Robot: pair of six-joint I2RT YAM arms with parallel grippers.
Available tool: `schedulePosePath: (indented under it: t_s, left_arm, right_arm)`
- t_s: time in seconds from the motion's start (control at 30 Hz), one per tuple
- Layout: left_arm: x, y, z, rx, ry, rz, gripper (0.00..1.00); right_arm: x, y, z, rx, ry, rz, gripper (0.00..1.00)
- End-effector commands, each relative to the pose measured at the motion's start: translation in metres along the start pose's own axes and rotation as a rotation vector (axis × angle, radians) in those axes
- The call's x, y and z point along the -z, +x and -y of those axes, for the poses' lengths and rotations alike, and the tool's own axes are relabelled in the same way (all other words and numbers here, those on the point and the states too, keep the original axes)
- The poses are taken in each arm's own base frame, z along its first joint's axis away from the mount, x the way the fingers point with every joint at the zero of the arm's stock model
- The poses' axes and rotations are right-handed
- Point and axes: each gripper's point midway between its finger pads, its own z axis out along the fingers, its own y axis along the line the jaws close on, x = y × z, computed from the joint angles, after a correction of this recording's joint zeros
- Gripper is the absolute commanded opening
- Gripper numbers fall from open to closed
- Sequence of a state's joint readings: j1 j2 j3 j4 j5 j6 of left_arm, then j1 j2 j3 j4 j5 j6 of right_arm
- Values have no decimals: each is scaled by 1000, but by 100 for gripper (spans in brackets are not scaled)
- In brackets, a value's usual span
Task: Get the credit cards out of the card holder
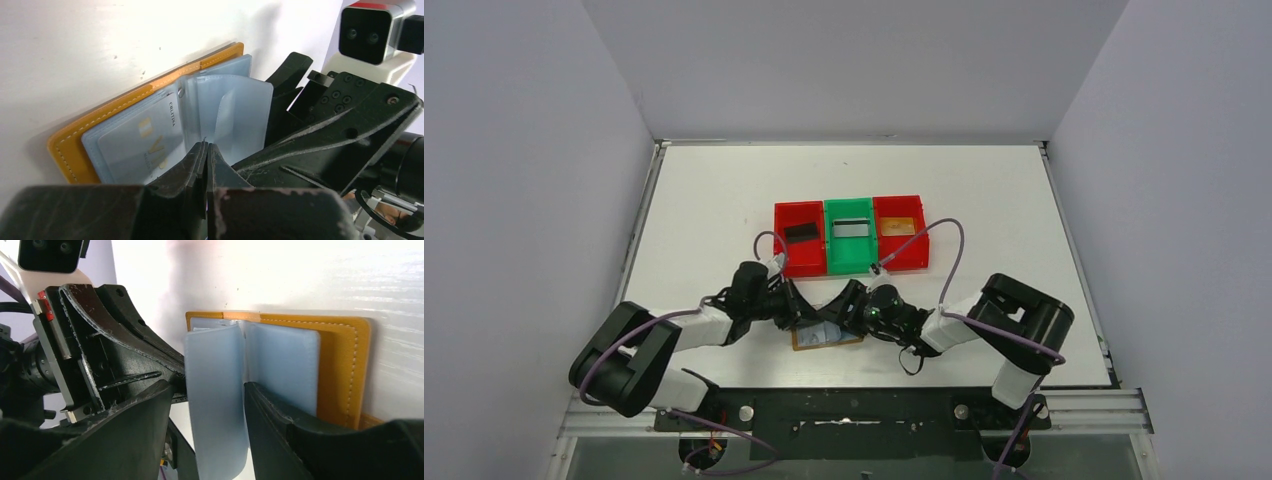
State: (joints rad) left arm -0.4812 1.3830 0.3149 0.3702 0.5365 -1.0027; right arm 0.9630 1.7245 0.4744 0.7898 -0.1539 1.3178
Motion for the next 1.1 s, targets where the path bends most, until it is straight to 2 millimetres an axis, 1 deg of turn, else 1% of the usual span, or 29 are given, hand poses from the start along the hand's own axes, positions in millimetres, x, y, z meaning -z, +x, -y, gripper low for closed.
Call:
schedulePosePath:
  t_s: [0.0, 0.1, 0.13, 0.17, 0.27, 0.33, 0.47, 0.6, 0.7, 0.8, 0.83, 0.9, 0.97, 1.07]
  left_arm:
    - [-5, -10, 32, -94, 100, -9, 0]
    - [-10, -7, 34, -109, 100, -34, 0]
    - [-12, -6, 35, -117, 101, -40, 0]
    - [-14, -6, 37, -121, 102, -42, 0]
    - [-22, -3, 44, -140, 109, -58, 0]
    - [-27, -3, 47, -154, 110, -66, 0]
    - [-39, -1, 61, -177, 135, -83, 0]
    - [-52, 0, 76, -196, 159, -101, 0]
    - [-60, 3, 87, -201, 193, -118, 0]
    - [-68, 10, 94, -205, 218, -153, 0]
    - [-71, 13, 94, -206, 219, -166, 0]
    - [-77, 25, 86, -203, 195, -202, 0]
    - [-83, 28, 88, -208, 192, -215, 0]
    - [-87, 32, 81, -205, 170, -221, 0]
  right_arm:
    - [3, -13, -20, 92, 35, 70, 57]
    - [12, -22, -10, 118, 165, 134, 65]
    - [17, -24, -4, 133, 219, 151, 68]
    - [21, -27, -4, 142, 246, 172, 69]
    - [34, -34, -2, 159, 311, 231, 71]
    - [44, -40, 4, 156, 364, 279, 72]
    - [60, -47, 5, 141, 381, 346, 76]
    - [67, -44, 10, 111, 359, 346, 73]
    - [76, -45, 21, 73, 378, 363, 69]
    - [89, -49, 32, 46, 410, 403, 69]
    - [93, -51, 35, 38, 421, 418, 69]
    - [103, -54, 40, 30, 443, 445, 70]
    - [111, -58, 40, 24, 444, 469, 69]
    - [119, -63, 35, 24, 426, 490, 67]
